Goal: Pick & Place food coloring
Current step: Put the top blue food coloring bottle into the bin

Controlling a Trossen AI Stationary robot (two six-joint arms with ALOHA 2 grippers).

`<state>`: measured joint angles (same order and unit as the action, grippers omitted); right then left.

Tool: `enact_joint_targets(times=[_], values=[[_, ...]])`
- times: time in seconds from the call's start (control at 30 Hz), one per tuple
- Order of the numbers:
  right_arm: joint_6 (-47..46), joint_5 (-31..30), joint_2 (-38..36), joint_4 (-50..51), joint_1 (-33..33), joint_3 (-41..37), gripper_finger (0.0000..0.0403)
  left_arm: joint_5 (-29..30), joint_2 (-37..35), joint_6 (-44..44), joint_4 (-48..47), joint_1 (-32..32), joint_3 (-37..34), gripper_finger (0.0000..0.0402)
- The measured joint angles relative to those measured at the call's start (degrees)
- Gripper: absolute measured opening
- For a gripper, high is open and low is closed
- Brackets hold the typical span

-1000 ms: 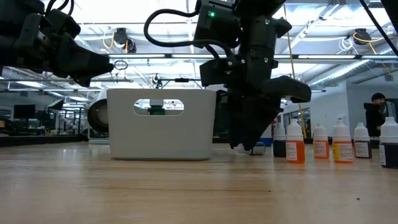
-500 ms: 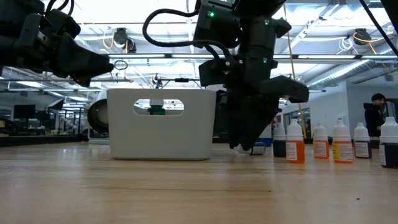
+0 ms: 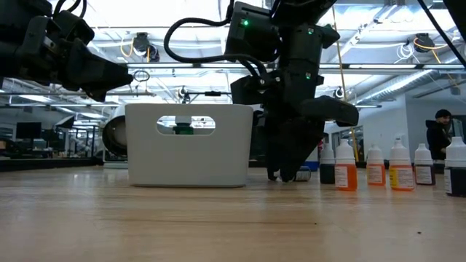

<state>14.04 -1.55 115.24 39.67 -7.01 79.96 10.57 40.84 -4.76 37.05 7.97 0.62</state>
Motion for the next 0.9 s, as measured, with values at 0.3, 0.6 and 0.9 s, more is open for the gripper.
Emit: enact_joint_targets(times=[0.3,0.6,0.9], values=[[-1.16,-0.34,0.04,1.03,0.24,0.00,0.0076,0.00,0.02,0.01,0.01,0.00,0.00,0.0118],[-1.38,-0.30,0.11,2.38,0.26,0.53,0.0035,-0.02,0.01,0.00,0.01,0.02,0.00,0.0118],[-1.64,-4.66,-2.69,9.80,0.24,6.22,0.0035,-0.02,0.00,0.01,0.02,0.00,0.00,0.0118]])
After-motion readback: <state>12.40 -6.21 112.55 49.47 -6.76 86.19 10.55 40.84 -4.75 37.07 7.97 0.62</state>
